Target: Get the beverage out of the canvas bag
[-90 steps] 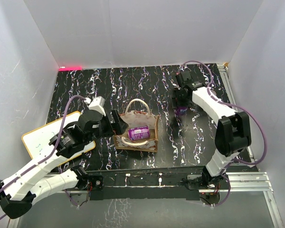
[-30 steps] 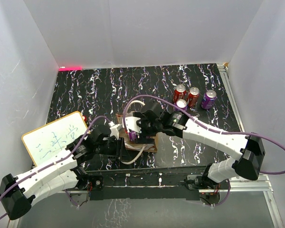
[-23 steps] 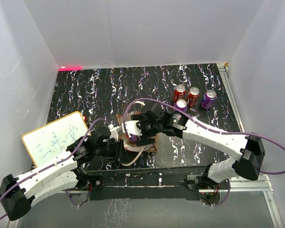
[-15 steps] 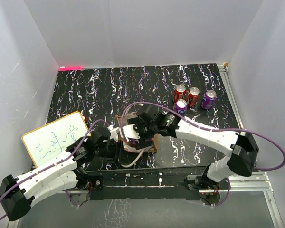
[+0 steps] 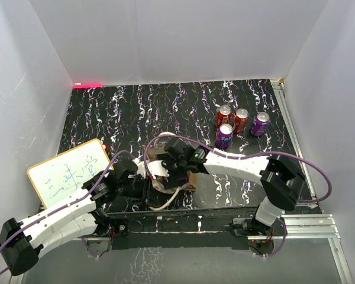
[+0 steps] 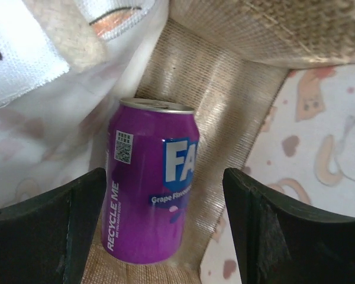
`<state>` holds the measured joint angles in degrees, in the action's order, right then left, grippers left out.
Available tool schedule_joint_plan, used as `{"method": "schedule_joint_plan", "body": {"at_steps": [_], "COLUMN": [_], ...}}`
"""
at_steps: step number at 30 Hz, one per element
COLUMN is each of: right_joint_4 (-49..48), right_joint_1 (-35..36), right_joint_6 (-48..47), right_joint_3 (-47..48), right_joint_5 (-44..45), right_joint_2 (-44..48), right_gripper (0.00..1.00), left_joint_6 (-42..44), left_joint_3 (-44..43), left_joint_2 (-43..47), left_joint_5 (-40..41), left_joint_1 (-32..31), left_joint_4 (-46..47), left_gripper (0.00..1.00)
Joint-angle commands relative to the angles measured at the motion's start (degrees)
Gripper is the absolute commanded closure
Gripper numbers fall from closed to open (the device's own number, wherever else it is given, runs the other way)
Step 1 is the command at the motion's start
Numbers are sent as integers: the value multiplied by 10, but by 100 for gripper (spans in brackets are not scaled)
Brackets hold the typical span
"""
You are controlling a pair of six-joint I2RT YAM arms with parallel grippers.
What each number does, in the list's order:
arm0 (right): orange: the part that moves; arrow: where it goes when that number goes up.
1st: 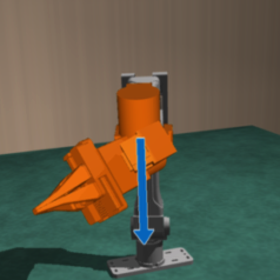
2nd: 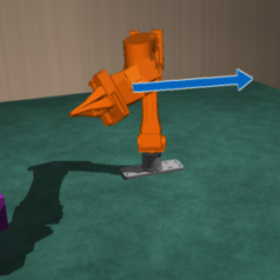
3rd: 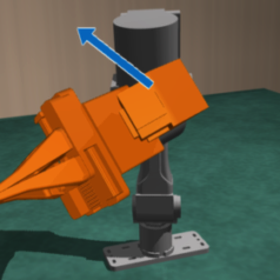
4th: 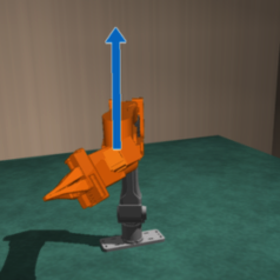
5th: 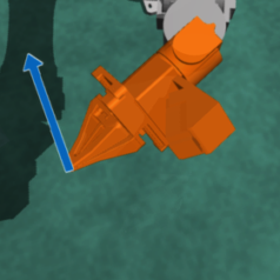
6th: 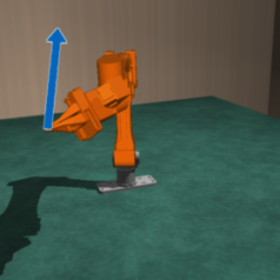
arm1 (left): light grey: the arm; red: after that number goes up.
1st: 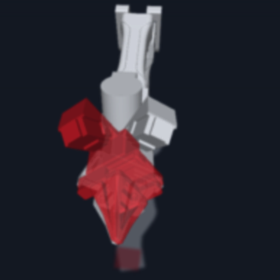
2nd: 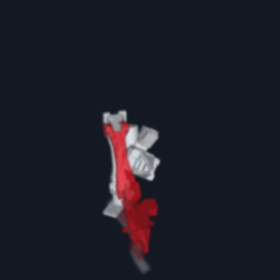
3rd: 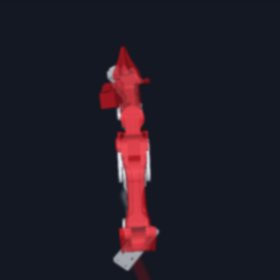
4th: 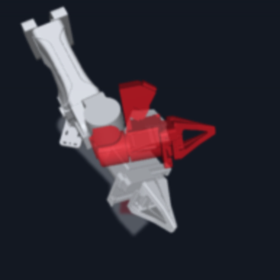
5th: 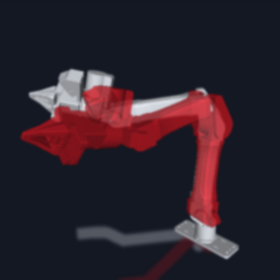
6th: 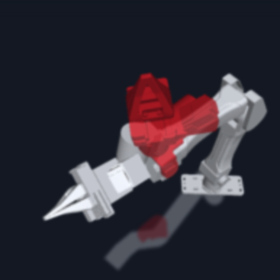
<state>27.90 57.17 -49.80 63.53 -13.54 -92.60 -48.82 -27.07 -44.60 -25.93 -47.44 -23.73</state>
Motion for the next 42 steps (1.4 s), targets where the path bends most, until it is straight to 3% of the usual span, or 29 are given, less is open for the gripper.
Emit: {"method": "schedule_joint_plan", "body": {"at_steps": [1, 7, 16, 26, 30, 36, 42], "right_joint_4": [-14, -68, -94, -92, -108, -161, -284], "right_joint_1": [-4, -12, -29, -30, -30, -29, -30], "right_joint_6": [8, 21, 33, 75, 89, 112, 154], "right_joint_3": [12, -5, -13, -24, -35, -42, -80], "right_joint_5": [-32, -7, 32, 73, 72, 37, 20], "right_joint_2": [-25, -55, -100, -117, -121, -91, 5], "right_gripper": [16, 16, 29, 16, 15, 41, 55], "left_joint_6": [5, 5, 1, 1, 1, 3, 2], "left_joint_3": [-5, -7, -14, -31, -40, -62, -83], "left_joint_2": [16, 18, 30, 29, 36, 52, 80], "left_joint_5": [1, 7, 17, 27, 38, 67, 112], "left_joint_1": [0, 0, 0, 0, 0, 0, 0], "left_joint_4": [-25, -30, -41, -47, -51, -68, -95], "left_gripper": [79, 80, 79, 80, 80, 78, 75]}}
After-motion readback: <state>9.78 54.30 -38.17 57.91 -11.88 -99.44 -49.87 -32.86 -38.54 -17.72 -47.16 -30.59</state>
